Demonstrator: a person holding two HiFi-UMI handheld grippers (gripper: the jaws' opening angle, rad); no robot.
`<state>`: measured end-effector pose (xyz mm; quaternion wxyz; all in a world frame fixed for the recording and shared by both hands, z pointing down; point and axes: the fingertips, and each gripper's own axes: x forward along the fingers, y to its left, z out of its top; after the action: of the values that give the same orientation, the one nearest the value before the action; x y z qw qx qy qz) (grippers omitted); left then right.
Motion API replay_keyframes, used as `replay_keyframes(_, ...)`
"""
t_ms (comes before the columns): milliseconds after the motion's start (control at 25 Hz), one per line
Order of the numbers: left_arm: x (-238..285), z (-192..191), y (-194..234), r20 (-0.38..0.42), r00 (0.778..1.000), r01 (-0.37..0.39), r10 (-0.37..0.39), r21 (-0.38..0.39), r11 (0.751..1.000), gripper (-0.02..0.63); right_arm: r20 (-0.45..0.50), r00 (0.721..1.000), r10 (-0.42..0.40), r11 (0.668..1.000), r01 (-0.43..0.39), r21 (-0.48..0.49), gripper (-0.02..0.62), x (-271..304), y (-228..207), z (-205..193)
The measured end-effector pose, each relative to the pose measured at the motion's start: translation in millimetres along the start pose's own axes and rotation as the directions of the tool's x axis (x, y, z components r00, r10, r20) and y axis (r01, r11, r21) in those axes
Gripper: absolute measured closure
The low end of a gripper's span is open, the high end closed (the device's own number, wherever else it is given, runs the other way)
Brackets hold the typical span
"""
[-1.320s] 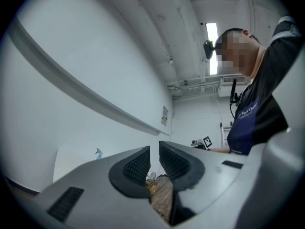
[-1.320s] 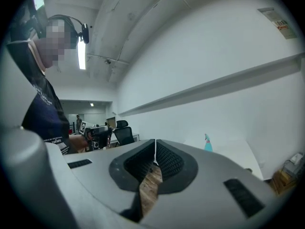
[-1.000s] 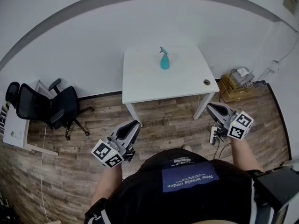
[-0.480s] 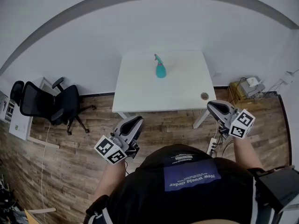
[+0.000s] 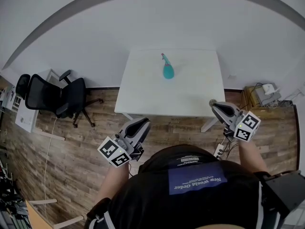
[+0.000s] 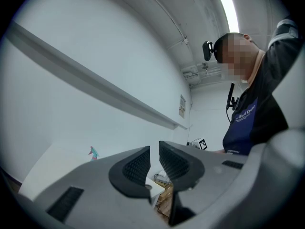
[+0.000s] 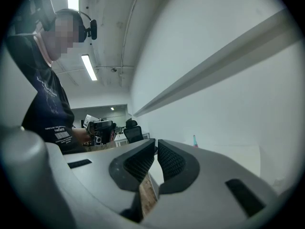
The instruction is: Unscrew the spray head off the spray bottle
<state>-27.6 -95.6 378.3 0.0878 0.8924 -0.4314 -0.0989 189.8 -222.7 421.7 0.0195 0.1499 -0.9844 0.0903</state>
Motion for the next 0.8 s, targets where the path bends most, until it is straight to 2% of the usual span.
replay_keyframes(280, 3.4, 2.2, 53.9, 0.013, 0.999, 0.041, -0.04, -0.015, 0.999, 0.554, -0.014, 0.999, -0.03, 0.999, 0.03, 0.015, 0.6, 47.0, -17.5, -1.9)
replay_keyframes(600, -4.2, 43.5, 155.6, 0.01, 0.988, 0.156, -0.156, 0.024, 0.988, 0.554, -0.01, 0.993, -0.117, 0.993, 0.117, -0.034, 0.6, 133.7, -14.6, 24.9)
replay_keyframes(800, -8.3, 58.6, 214.6, -0.005, 0.976, 0.218, -0.218, 0.008, 0.976, 0.554, 0.013, 0.982, -0.187, 0.982, 0.187, -0.026, 0.6, 182.9, -19.3, 35.2)
